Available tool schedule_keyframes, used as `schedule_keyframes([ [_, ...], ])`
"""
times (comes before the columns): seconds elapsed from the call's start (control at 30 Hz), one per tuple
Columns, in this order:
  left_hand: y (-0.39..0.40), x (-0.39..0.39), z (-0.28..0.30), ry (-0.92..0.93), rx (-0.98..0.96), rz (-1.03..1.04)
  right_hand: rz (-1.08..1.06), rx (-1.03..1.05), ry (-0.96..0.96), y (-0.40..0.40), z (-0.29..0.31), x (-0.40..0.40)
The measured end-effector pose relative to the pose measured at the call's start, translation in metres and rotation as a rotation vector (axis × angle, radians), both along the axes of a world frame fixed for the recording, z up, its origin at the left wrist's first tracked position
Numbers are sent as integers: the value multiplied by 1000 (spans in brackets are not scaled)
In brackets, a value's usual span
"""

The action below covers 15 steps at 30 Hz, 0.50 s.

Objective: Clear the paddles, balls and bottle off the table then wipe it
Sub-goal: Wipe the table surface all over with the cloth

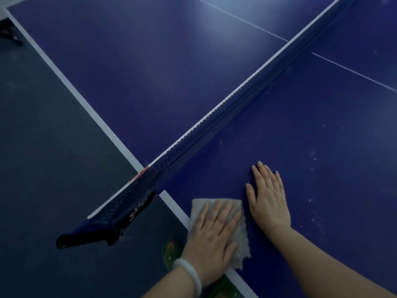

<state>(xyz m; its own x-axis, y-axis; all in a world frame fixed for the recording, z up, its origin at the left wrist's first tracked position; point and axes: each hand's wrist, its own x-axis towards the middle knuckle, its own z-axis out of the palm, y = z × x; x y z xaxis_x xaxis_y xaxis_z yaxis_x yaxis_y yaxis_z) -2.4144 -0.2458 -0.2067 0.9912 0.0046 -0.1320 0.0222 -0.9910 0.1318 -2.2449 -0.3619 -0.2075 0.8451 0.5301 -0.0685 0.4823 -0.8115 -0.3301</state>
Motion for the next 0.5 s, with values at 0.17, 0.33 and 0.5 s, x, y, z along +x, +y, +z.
schedule_keyframes([
  [0.17, 43, 20, 1, 38, 37, 263, 5, 9, 17, -1, 4, 0],
  [0.33, 49, 67, 5, 9, -32, 642, 26, 125, 101, -2, 8, 6],
  [0.5, -46, 55, -3, 59, 23, 242, -69, 224, 125, -18, 14, 28],
])
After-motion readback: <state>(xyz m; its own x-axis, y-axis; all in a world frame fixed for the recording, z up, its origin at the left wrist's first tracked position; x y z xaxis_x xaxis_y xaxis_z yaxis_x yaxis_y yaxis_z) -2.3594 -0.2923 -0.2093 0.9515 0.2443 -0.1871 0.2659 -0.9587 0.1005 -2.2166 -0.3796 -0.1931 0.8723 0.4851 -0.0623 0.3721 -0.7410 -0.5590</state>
